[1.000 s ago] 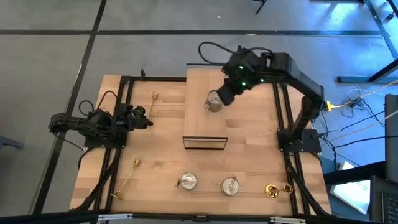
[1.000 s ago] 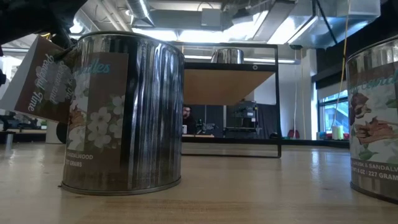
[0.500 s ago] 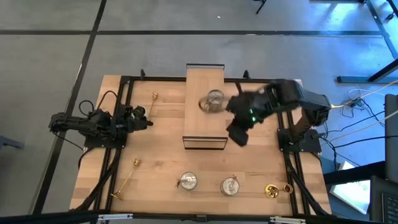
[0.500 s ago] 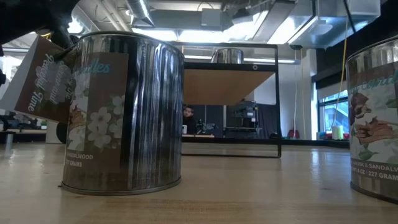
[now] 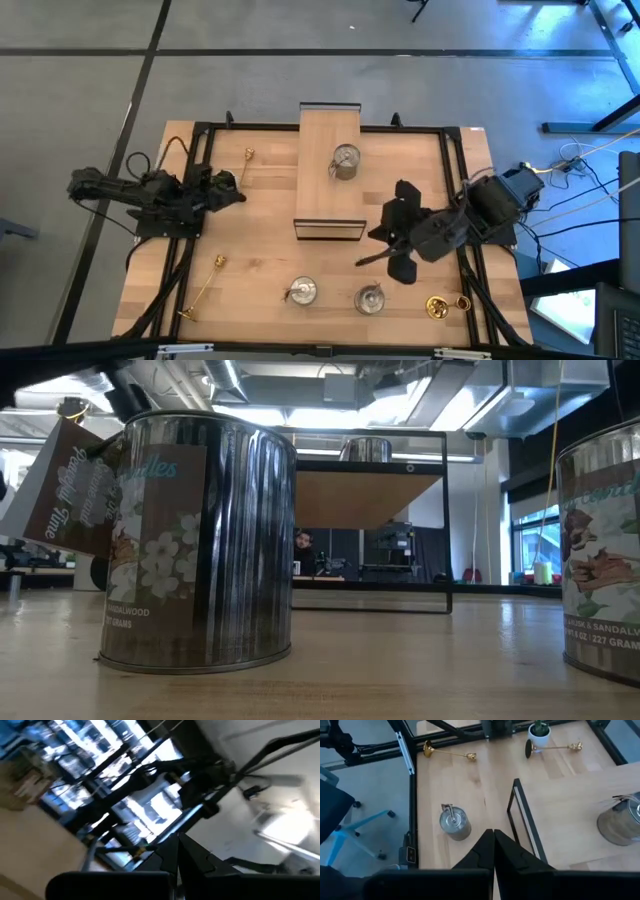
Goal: Pick & Place candle stick holders
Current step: Put the top gold candle holder on the shelf
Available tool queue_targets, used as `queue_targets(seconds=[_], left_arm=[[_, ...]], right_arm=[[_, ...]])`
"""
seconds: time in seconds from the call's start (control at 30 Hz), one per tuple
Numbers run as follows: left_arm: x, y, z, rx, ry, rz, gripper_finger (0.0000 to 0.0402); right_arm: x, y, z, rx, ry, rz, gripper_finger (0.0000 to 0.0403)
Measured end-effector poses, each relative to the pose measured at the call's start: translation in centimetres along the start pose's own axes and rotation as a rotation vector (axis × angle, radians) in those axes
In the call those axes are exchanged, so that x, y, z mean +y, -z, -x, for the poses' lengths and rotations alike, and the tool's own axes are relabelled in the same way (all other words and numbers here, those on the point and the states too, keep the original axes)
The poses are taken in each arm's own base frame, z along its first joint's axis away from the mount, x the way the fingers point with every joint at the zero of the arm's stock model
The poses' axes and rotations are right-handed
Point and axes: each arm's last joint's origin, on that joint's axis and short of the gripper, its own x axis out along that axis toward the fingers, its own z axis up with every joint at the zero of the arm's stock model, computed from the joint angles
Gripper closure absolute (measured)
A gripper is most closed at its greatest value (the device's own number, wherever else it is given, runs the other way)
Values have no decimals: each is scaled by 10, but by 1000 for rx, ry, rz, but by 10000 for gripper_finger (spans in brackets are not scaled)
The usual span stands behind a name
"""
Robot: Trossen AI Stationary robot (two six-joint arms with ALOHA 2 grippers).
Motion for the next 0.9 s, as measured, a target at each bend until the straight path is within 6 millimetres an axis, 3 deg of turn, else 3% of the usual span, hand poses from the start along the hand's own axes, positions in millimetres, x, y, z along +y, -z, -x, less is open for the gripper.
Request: queue_targets(seconds=[0.17, 0.27, 0.47, 0.67, 0.9], left_arm=[[0, -1, -43, 125, -241, -39, 400], [2, -9, -63, 88, -368, -51, 400], [16, -26, -76, -24, -535, -12, 400], [22, -44, -76, -174, -570, -51, 400], [24, -70, -73, -419, -568, -52, 400]], right_arm=[[17, 13, 3, 7, -23, 79, 400], [25, 21, 6, -10, -5, 119, 400], [25, 45, 27, -65, 38, 167, 400], [6, 67, 32, -189, -12, 122, 400], [-39, 89, 7, -413, -149, 34, 400]])
